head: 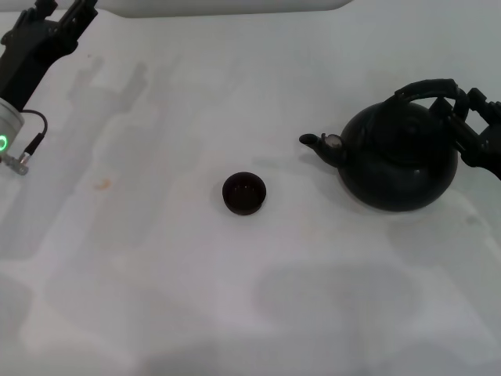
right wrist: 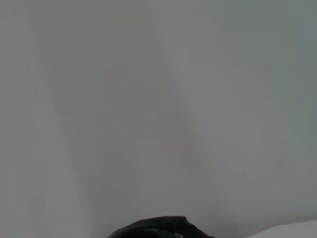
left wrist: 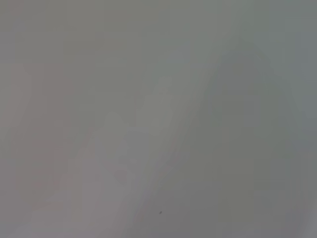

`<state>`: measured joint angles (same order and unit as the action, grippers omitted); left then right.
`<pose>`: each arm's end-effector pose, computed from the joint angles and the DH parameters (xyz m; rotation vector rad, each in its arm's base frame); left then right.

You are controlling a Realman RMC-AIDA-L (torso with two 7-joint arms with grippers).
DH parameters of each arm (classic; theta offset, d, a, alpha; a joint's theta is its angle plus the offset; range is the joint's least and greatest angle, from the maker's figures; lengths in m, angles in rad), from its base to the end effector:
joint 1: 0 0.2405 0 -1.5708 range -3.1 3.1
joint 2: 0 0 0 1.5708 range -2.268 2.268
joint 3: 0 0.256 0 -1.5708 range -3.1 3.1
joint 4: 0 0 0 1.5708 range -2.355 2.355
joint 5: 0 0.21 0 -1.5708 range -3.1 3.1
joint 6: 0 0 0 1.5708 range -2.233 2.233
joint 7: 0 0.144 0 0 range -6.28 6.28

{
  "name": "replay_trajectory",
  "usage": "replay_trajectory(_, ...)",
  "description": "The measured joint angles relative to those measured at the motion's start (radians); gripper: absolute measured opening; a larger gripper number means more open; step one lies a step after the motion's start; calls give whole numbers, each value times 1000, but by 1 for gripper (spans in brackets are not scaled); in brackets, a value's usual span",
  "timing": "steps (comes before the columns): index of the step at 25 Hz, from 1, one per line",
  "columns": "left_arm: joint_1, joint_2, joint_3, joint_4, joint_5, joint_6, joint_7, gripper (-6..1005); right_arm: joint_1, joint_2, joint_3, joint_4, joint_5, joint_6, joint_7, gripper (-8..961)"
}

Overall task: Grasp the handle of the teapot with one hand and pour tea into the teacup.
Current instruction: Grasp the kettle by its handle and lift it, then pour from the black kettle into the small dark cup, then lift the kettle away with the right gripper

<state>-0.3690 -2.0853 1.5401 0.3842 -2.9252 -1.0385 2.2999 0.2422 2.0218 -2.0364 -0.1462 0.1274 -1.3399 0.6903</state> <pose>-0.2959 0.3494 -0.0096 -1.7162 -0.8793 -1.0969 0.3509 0.2541 -0.0226 -1.8646 0.8361 0.9658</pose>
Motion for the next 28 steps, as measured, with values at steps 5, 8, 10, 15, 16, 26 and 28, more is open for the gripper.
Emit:
replay_trajectory(5, -1, 1, 3, -1, -1, 0, -21, 847, -2, 0, -1, 0, 0, 3, 0, 734)
replay_trajectory(8, -2, 2, 3, -4, -1, 0, -26, 847, -1, 0, -3, 0, 0, 3, 0, 669)
replay_trajectory(10, -2, 2, 3, -5, -1, 0, -26, 847, 1, 0, -5, 0, -2, 3, 0, 606)
replay_trajectory(15, 0, 1, 5, -8, -2, 0, -33, 847, 0, 0, -6, -4, -4, 3, 0, 398)
replay_trajectory(16, -1, 2, 6, -9, -2, 0, -38, 847, 0, 0, -6, -5, -4, 1, 0, 363)
replay_trajectory(26, -3, 4, 10, -20, -2, 0, -66, 847, 41, -8, -13, -17, -23, -81, -13, 204)
replay_trajectory(28, -1, 4, 11, -21, -1, 0, -72, 847, 66, -10, -14, -22, -49, -95, -32, 204)
